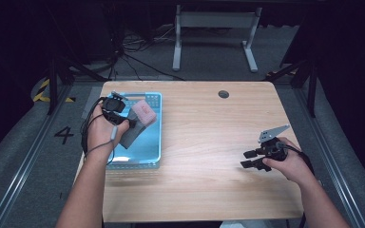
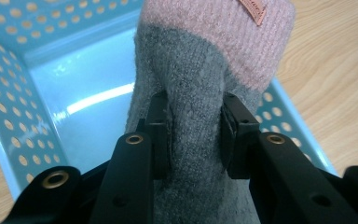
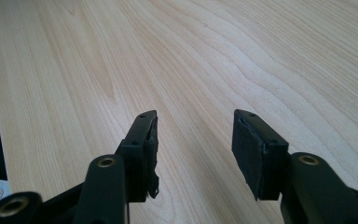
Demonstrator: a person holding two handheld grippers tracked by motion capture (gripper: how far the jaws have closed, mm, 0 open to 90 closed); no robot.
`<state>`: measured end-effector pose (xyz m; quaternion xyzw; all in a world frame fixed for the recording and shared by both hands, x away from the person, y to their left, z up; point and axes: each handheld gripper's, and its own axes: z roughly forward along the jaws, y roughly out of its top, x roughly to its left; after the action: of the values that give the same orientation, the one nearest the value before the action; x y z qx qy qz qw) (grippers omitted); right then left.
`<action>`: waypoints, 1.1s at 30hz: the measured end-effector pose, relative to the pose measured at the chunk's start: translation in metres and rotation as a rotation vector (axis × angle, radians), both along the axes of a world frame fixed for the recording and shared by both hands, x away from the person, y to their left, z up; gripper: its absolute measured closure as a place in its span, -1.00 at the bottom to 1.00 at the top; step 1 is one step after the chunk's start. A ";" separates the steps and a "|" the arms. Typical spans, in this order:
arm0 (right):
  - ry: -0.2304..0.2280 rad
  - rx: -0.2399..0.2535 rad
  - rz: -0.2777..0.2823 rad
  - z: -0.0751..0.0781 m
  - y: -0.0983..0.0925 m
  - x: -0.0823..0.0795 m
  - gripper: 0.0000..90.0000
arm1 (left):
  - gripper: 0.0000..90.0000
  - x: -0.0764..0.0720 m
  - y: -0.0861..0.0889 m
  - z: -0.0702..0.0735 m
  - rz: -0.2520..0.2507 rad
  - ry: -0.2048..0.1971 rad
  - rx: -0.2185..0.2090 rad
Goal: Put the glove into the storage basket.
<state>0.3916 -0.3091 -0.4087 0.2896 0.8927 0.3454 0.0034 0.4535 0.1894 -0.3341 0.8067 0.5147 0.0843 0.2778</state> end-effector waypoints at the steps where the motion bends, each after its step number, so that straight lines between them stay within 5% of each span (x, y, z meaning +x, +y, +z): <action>1: 0.001 0.001 -0.002 -0.001 0.000 0.000 0.14 | 0.53 0.003 0.001 -0.005 0.007 0.013 -0.009; 15: 0.015 0.001 -0.015 -0.006 0.000 -0.001 0.12 | 0.52 0.027 0.005 -0.050 0.073 0.118 -0.009; 27: 0.018 0.003 -0.011 -0.007 0.001 -0.001 0.11 | 0.51 0.034 0.012 -0.073 0.088 0.194 -0.018; 33: 0.018 0.005 -0.012 -0.007 0.000 -0.001 0.10 | 0.40 0.036 0.011 -0.079 0.090 0.210 0.014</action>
<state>0.3904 -0.3089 -0.4156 0.2983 0.8900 0.3449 -0.0033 0.4893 0.2006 -0.4127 0.7891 0.5760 0.0151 0.2127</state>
